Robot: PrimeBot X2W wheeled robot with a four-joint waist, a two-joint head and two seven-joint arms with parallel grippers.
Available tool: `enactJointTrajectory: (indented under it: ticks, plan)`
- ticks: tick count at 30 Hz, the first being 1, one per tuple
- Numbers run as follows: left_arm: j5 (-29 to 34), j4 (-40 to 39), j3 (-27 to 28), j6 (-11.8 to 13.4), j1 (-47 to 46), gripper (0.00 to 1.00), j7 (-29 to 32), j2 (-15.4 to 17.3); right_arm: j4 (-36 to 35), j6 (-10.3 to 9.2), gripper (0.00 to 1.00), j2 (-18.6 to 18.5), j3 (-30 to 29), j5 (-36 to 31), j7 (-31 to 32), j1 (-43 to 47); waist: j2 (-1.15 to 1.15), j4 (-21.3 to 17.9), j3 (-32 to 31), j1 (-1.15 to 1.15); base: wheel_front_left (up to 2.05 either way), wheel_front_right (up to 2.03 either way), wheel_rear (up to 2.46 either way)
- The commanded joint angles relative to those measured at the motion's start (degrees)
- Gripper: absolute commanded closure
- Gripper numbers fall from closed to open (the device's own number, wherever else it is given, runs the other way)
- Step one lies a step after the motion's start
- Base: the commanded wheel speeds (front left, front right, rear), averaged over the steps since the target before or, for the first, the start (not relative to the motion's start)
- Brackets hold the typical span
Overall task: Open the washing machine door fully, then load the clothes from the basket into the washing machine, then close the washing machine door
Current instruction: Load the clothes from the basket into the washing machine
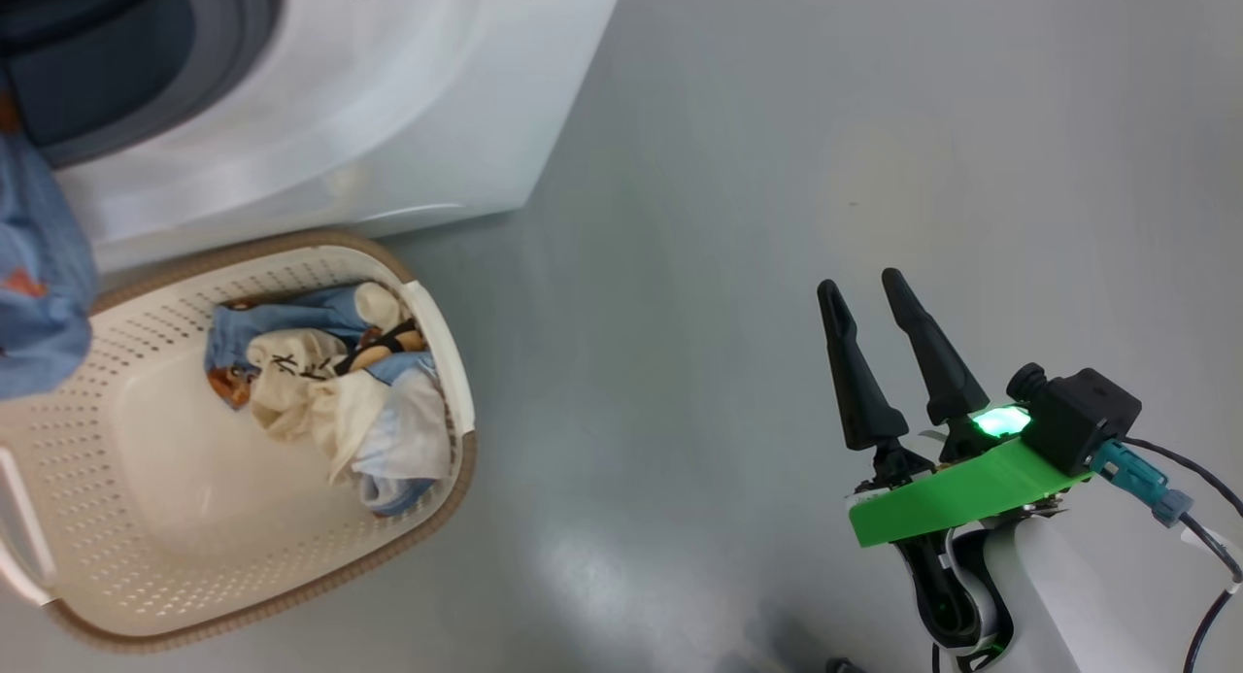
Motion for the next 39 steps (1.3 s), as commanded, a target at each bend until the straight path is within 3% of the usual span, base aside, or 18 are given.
enactJointTrajectory:
  ticks: [1, 7, 16, 18, 23, 26, 27, 34, 39]
  plan:
    - [0.9, -1.2, -0.2, 0.3, -2.0, 1.00, -1.0, 3.1, -1.4, 0.32, 0.00, 0.0, 1.2, 0.7, -0.5, 0.0, 0.00, -1.1, 1.2, 0.00, 0.00, 0.00, 0.00]
    - [0.5, -4.9, -0.4, -0.2, -4.6, 1.00, -3.3, 3.9, -1.8, 0.32, 0.00, 0.0, 1.0, 1.3, -0.5, -0.4, 0.00, -1.4, 2.2, 0.00, 0.00, 0.00, 0.00]
    - [2.1, -23.0, 2.5, 0.5, -0.4, 1.00, -3.5, 5.0, -2.5, 0.32, 0.00, 0.0, 1.1, 2.3, -0.5, -1.6, 0.00, -1.5, 3.8, 0.00, 0.00, 0.00, 0.00]
    - [2.4, -23.3, 2.8, 0.4, 1.1, 1.00, -3.5, 4.7, -2.6, 0.32, 0.00, 0.0, 1.1, 2.4, -0.5, -1.7, 0.00, -1.5, 3.8, 0.00, 0.00, 0.00, 0.00]
    - [2.4, -13.6, 1.7, -0.2, 2.1, 1.00, -3.3, 4.0, -2.3, 0.32, 0.00, 0.0, 1.4, 2.6, -0.5, -1.4, 0.00, -1.2, 3.3, 0.00, 0.00, 0.00, 0.00]
    - [2.4, -8.1, 0.9, -0.4, 0.6, 0.39, -2.2, 4.2, -2.2, 0.32, 0.00, 0.0, 1.6, 2.7, -0.5, -1.3, 0.00, -1.1, 2.9, 0.00, 0.00, 0.00, 0.00]
    - [2.8, -6.7, 0.2, -0.4, 0.0, 0.01, -1.7, 4.2, -2.1, 0.32, 0.00, 0.0, 1.6, 2.7, -0.5, -1.3, 0.00, -1.0, 2.7, 0.00, 0.00, 0.00, 0.00]
    - [2.8, -0.4, -1.5, -0.7, -1.6, 0.00, 1.4, 3.9, -1.8, 0.32, 0.00, 0.0, 1.6, 2.3, -0.5, -1.2, 0.00, -0.4, 1.3, 0.00, 0.00, 0.00, 0.00]
    - [1.8, 0.7, -1.7, -0.8, -0.4, 0.00, -0.2, 3.1, -1.6, 0.32, 0.00, 0.0, 1.5, 1.9, -0.5, -0.9, 0.00, 0.0, 0.1, 0.00, 0.00, 0.00, 0.00]
